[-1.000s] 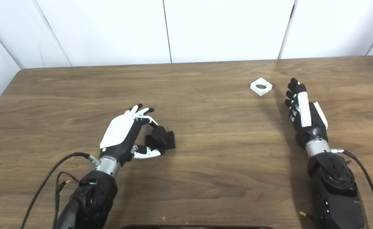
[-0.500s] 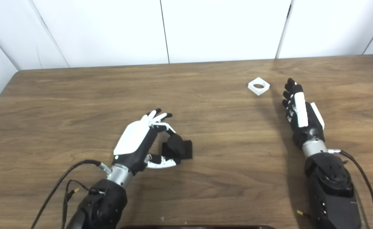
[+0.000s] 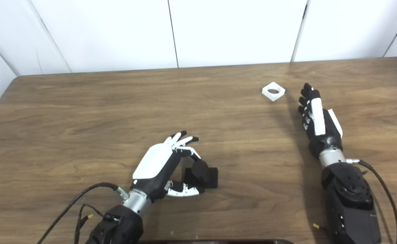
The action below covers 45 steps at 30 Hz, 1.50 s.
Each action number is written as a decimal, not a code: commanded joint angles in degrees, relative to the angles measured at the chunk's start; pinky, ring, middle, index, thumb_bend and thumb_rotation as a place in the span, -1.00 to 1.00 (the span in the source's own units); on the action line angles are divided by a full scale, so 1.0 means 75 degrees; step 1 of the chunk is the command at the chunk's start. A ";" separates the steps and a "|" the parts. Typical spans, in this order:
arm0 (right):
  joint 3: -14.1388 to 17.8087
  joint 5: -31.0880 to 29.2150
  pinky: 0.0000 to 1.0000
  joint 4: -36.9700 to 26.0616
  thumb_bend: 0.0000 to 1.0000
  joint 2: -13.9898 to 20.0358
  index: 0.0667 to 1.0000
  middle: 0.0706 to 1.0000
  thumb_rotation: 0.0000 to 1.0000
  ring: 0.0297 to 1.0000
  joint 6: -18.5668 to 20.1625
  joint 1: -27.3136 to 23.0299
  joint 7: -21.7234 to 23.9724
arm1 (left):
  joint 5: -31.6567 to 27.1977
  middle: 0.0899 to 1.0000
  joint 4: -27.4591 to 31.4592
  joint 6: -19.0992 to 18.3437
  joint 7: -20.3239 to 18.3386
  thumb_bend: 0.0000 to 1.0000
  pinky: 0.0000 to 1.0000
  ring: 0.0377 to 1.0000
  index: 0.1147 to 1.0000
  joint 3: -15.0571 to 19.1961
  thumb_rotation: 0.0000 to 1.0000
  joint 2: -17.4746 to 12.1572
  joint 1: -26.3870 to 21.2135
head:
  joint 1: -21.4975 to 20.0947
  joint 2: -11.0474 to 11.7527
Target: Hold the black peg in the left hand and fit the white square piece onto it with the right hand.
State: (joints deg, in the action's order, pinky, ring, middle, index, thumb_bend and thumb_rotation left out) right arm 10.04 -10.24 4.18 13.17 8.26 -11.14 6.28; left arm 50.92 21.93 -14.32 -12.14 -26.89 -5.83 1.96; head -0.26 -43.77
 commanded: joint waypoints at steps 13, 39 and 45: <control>0.0082 -0.0162 1.00 -0.0141 0.33 0.0034 1.00 1.00 1.00 1.00 -0.0037 -0.0058 0.0022 | 0.0470 0.82 0.0219 0.0003 -0.0214 0.05 1.00 1.00 -0.15 -0.0026 -0.88 0.0108 0.0020 | 0.0018 -0.0022; 0.0134 0.0107 1.00 -0.0856 0.32 0.0278 1.00 1.00 0.14 1.00 0.0276 -0.0278 -0.0113 | 0.1252 0.80 -0.0165 0.0003 0.0262 0.04 1.00 1.00 -0.15 0.0154 -0.87 0.0364 0.0043 | 0.0083 0.0055; 0.0034 0.0441 1.00 -0.1201 0.36 0.0582 0.90 1.00 -0.09 1.00 0.0533 -0.0619 -0.0079 | 0.1261 0.80 -0.0258 -0.0006 0.0281 0.04 1.00 1.00 -0.15 0.0180 -0.87 0.0401 0.0025 | 0.0117 0.0067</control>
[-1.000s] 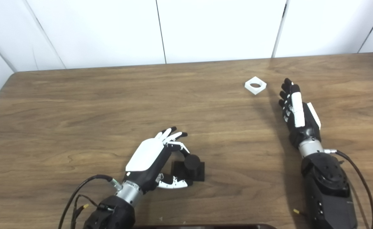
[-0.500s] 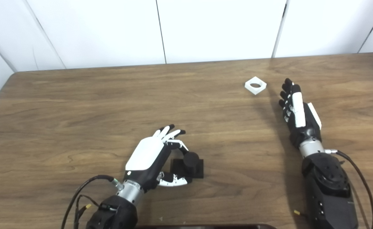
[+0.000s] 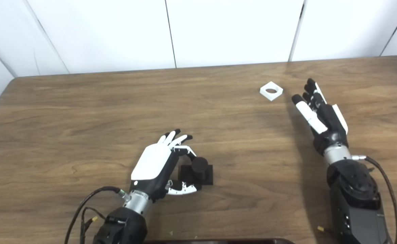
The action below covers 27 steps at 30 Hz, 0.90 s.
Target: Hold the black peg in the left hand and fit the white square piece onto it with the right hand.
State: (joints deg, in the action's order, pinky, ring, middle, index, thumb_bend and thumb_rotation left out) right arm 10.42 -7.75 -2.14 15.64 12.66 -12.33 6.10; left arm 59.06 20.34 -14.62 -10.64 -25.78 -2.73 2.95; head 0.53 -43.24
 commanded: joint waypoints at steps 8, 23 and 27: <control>-0.0787 0.1871 1.00 -0.0705 0.49 0.1347 0.72 1.00 -0.08 1.00 0.0130 -0.1033 0.0137 | 0.0162 0.80 -0.0066 0.0046 0.0121 0.04 1.00 1.00 -0.15 0.0070 -0.87 0.0008 -0.0084 | -0.0041 0.0034; -0.2333 0.4125 0.98 -0.0058 0.65 0.2806 0.61 0.96 -0.41 1.00 0.0338 -0.2440 0.1184 | 0.0147 0.79 -0.0052 0.0040 0.0122 0.04 1.00 1.00 -0.15 0.0136 -0.87 0.0016 -0.0056 | -0.0159 0.0110; -0.2691 0.4477 1.00 0.0371 0.67 0.2982 0.57 0.96 -0.49 1.00 0.0211 -0.2809 0.1537 | 0.0129 0.79 -0.0048 0.0080 0.0174 0.05 1.00 1.00 -0.15 0.0133 -0.87 0.0011 -0.0020 | -0.0199 0.0137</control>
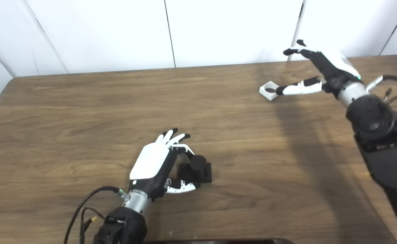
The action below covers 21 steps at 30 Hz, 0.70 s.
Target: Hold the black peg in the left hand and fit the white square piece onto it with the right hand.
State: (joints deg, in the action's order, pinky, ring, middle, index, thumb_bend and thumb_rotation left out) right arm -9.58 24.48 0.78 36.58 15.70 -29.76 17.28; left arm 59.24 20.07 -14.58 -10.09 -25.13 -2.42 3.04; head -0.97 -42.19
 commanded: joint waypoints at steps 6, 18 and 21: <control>-0.0443 0.0627 1.00 0.0633 0.70 0.0253 0.53 0.95 -0.61 1.00 -0.0445 -0.0935 0.0307 | 0.0116 0.79 0.0024 0.0026 0.0065 0.05 1.00 1.00 -0.15 0.0041 -0.87 -0.0025 0.0002 | -0.0039 0.0034; -0.1139 0.1446 1.00 0.1594 0.73 0.0265 0.54 0.98 -0.53 1.00 -0.0947 -0.1689 0.0668 | 0.0120 0.79 -0.0001 0.0057 0.0143 0.05 1.00 1.00 -0.15 0.0072 -0.87 -0.0041 0.0010 | -0.0137 0.0082; -0.1255 0.1585 1.00 0.1815 0.74 0.0224 0.53 0.97 -0.56 1.00 -0.1103 -0.1850 0.0684 | 0.0100 0.79 -0.0004 0.0066 0.0136 0.04 1.00 1.00 -0.15 0.0068 -0.87 -0.0043 0.0017 | -0.0152 0.0091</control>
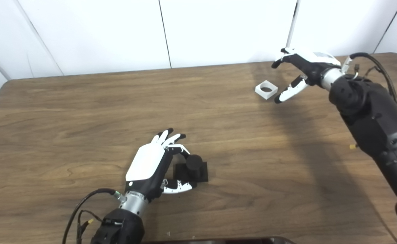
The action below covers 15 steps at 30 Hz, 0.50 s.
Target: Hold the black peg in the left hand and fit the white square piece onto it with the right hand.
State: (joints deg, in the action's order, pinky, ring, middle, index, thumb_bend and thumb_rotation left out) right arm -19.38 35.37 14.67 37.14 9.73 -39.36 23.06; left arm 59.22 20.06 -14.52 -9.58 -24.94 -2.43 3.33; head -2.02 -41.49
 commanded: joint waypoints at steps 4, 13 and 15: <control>-0.0058 0.0246 1.00 0.0377 0.73 0.0054 0.51 0.96 -0.57 1.00 -0.0566 -0.0785 -0.0144 | 0.0090 0.79 0.0030 0.0061 0.0061 0.04 1.00 1.00 -0.15 0.0041 -0.87 -0.0037 -0.0006 | -0.0012 -0.0002; -0.0394 0.0703 1.00 0.1180 0.71 -0.0213 0.53 0.96 -0.55 1.00 -0.0698 -0.1260 -0.0073 | 0.0069 0.79 -0.0036 0.0109 0.0170 0.04 1.00 1.00 -0.15 0.0027 -0.87 -0.0010 0.0009 | -0.0086 0.0011; -0.0478 0.0782 1.00 0.1330 0.71 -0.0252 0.52 0.95 -0.55 1.00 -0.0789 -0.1350 -0.0100 | 0.0078 0.79 -0.0023 0.0089 0.0151 0.04 1.00 1.00 -0.15 0.0022 -0.87 -0.0004 0.0014 | -0.0094 -0.0005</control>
State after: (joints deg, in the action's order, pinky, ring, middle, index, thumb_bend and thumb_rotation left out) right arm -23.33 40.33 24.99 34.58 5.66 -45.09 23.17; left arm 59.16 19.98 -14.32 -8.94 -24.97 -2.36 3.61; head -2.64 -41.48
